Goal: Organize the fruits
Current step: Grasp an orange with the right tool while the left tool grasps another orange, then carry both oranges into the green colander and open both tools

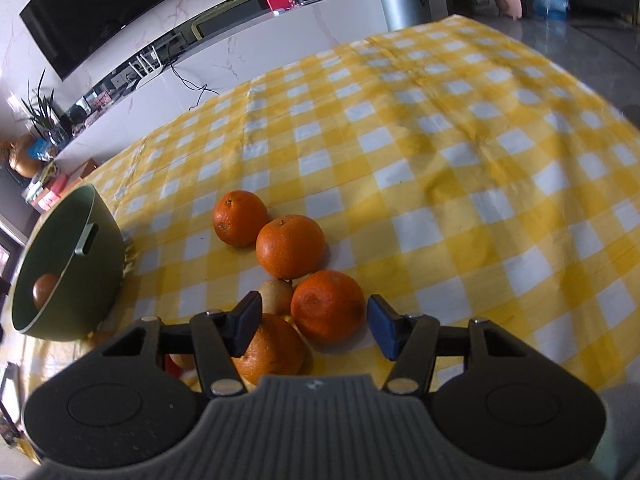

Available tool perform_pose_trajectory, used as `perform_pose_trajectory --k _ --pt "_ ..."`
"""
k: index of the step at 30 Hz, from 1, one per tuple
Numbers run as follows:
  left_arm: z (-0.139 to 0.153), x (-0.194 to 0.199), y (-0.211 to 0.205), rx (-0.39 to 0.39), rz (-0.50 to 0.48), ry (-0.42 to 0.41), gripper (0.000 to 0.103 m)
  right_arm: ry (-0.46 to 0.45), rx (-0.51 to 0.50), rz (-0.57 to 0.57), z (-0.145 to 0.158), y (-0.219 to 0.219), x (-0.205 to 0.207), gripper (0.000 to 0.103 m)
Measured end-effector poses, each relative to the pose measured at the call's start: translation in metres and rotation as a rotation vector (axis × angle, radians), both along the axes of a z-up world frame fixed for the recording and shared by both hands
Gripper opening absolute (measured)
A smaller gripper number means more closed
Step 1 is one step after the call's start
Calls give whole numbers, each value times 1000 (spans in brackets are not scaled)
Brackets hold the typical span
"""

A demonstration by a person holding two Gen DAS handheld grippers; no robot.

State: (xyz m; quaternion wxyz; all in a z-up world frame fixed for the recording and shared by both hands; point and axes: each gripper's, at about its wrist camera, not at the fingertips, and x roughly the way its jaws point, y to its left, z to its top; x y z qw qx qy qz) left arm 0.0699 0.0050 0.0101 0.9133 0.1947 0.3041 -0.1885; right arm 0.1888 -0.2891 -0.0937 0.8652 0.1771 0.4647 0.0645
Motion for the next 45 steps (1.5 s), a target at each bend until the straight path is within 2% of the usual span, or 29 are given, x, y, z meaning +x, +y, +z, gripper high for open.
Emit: perform_pose_trajectory --k 2,4,7,12,18,22,32,34,38,41,45 --pt "-3 5 -11 -13 -16 18 76 19 38 -30 -3 -6 4 53" --pt "-6 11 -21 -45 -33 55 71 55 85 -60 -8 -14 6 41" --pt "-15 18 -39 -73 -67 118 67 98 135 -59 -15 -16 10 41" --pt "-33 27 -71 -83 -118 218 65 96 166 -72 -16 -19 10 40" --pt "-52 47 -89 -130 -91 362 64 59 164 -104 -9 -27 1 40" --pt "-63 58 -98 -143 -67 423 64 51 176 -122 -8 -32 -2 39" --pt "-85 68 -126 -36 -42 445 64 33 229 -131 -9 -41 -4 39" --pt "-86 69 -128 -18 -29 440 61 31 233 -128 -9 -40 -4 39" --pt "-87 70 -131 -25 -24 450 52 22 228 -121 -8 -39 -4 39" --pt "-87 70 -133 -18 -20 442 51 17 227 -121 -8 -39 -5 39" --pt "-83 68 -129 -46 5 430 51 -1 220 -122 -5 -39 -7 39"
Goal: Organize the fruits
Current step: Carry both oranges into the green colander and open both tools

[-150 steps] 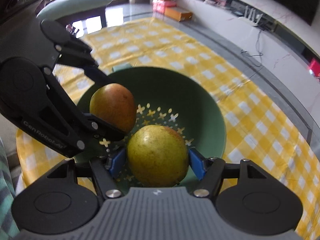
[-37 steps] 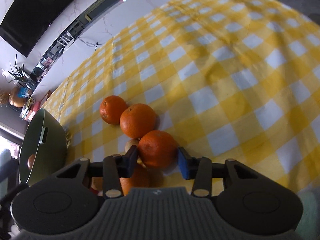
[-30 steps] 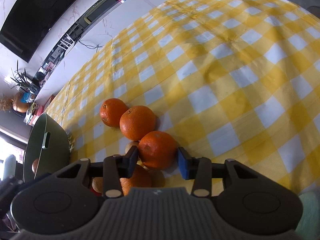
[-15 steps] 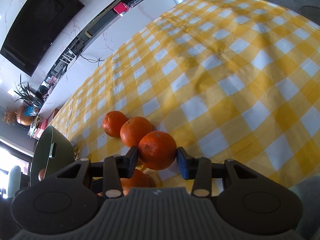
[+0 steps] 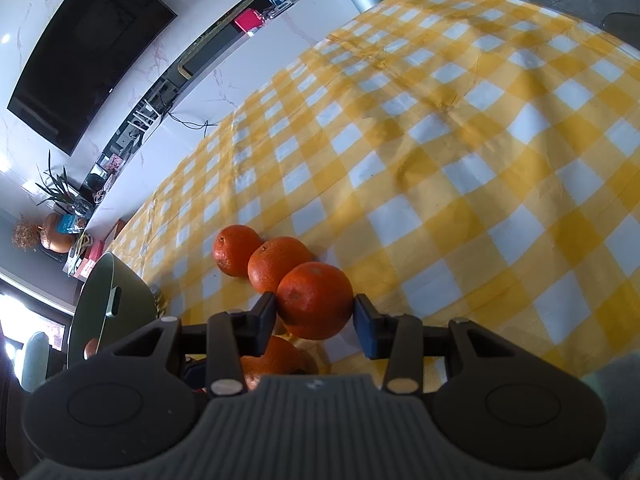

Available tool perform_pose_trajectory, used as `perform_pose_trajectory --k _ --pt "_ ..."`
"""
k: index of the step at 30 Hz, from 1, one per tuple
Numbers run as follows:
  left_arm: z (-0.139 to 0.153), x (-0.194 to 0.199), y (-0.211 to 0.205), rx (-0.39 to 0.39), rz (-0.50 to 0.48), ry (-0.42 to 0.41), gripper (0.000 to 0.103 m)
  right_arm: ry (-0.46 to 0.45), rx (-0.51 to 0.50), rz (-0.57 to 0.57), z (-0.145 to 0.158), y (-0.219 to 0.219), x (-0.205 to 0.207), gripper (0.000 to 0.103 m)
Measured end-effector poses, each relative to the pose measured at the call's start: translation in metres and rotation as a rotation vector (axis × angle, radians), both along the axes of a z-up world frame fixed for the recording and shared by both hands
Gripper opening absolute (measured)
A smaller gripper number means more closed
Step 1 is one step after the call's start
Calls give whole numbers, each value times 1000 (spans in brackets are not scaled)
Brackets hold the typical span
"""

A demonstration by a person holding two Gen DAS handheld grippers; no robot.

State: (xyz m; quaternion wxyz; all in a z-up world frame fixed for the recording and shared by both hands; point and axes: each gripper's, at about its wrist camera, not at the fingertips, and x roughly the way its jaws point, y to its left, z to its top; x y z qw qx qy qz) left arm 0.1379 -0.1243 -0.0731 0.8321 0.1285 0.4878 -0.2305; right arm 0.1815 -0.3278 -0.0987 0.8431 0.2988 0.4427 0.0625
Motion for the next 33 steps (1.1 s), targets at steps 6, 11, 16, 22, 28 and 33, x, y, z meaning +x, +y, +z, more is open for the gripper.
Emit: perform_pose_trajectory --k 6,11,16,22,28,33 --pt "27 -5 18 -43 37 -41 51 -94 -6 23 12 2 -10 39" --pt "57 -10 44 -68 87 -98 51 -223 -32 89 31 12 -19 39" --pt "80 -8 84 -82 175 -126 51 -330 -66 217 51 37 -19 39" --pt "98 5 139 -67 305 -148 51 -413 -97 411 82 86 -8 39" --pt "107 20 186 -26 359 -142 51 -457 -179 643 104 160 13 39" --pt "100 41 216 13 392 -115 51 -463 -267 781 105 214 33 39"
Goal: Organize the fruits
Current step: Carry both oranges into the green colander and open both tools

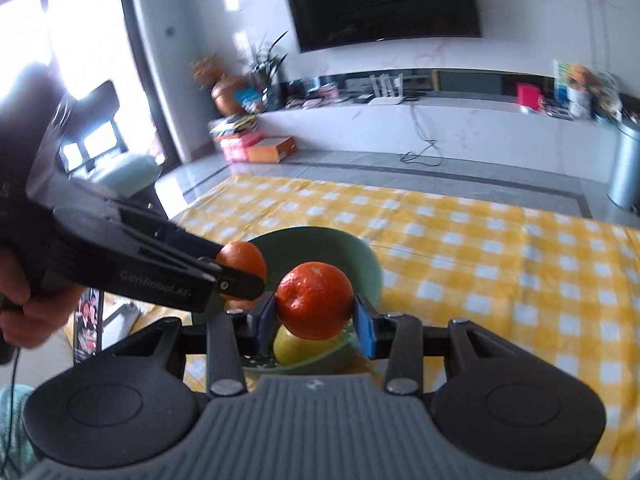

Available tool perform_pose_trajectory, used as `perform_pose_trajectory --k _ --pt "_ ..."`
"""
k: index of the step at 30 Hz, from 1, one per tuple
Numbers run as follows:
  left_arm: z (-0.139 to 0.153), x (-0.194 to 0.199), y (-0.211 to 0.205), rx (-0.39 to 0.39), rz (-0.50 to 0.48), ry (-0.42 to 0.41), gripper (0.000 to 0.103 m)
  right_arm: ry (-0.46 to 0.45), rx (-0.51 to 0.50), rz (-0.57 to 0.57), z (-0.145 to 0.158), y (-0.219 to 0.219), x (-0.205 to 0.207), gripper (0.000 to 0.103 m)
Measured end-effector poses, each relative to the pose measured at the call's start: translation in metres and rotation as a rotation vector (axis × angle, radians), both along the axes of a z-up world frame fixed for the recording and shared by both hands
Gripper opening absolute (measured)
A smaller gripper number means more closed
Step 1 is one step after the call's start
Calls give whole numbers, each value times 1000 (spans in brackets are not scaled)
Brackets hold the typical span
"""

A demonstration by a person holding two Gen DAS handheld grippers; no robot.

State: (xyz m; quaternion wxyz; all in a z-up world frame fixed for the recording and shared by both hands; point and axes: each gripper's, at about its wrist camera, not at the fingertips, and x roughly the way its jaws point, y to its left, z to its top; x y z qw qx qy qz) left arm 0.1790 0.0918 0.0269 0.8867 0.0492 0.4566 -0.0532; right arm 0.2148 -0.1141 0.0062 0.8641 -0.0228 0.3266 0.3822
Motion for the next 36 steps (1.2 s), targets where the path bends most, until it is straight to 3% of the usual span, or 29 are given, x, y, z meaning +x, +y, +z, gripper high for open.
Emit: perform_pose_trajectory --k 9,15,36 --pt "-37 33 39 -115 136 34 51 18 -150 71 -33 60 46 39" --pt "-59 45 45 -145 192 65 51 -10 -246 113 -53 81 64 39" --pt "-86 55 49 -187 282 99 51 8 -340 152 -78 105 76 40"
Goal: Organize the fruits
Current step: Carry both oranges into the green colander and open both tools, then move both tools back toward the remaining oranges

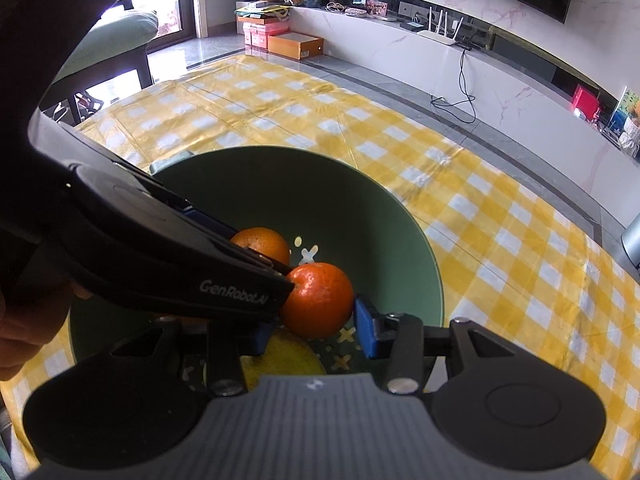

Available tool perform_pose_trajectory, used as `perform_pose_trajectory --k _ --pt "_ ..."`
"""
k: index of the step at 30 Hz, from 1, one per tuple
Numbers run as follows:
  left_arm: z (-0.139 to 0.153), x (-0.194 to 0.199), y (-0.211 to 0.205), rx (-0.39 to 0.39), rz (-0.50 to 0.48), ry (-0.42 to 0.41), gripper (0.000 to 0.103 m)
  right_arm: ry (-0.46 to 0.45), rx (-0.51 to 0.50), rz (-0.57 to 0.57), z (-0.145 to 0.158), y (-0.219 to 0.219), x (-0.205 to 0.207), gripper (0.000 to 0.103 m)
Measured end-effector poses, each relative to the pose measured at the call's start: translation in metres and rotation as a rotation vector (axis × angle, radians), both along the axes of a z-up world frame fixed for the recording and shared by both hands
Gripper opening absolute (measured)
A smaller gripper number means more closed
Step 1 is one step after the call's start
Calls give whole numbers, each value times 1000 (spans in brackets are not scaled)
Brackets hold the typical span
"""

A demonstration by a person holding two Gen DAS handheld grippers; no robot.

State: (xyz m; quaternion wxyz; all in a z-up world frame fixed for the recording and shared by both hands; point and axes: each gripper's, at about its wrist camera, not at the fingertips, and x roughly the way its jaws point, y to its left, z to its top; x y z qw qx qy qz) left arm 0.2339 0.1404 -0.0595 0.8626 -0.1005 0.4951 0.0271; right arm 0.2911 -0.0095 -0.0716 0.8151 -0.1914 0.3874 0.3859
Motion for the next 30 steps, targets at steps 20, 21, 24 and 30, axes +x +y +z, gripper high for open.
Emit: perform_pose_trajectory --k 20,21,24,30 --pt "31 -23 -10 -3 31 -121 73 -41 63 -33 24 -15 -9 64" --pt "35 -26 -11 -7 37 -135 73 -50 70 -37 27 -18 -11 67" --pt "47 -37 -16 1 45 -176 73 -81 90 -52 37 -28 -20 71" --pt "72 -62 -35 24 21 -260 73 -124 134 -104 55 -61 -43 73"
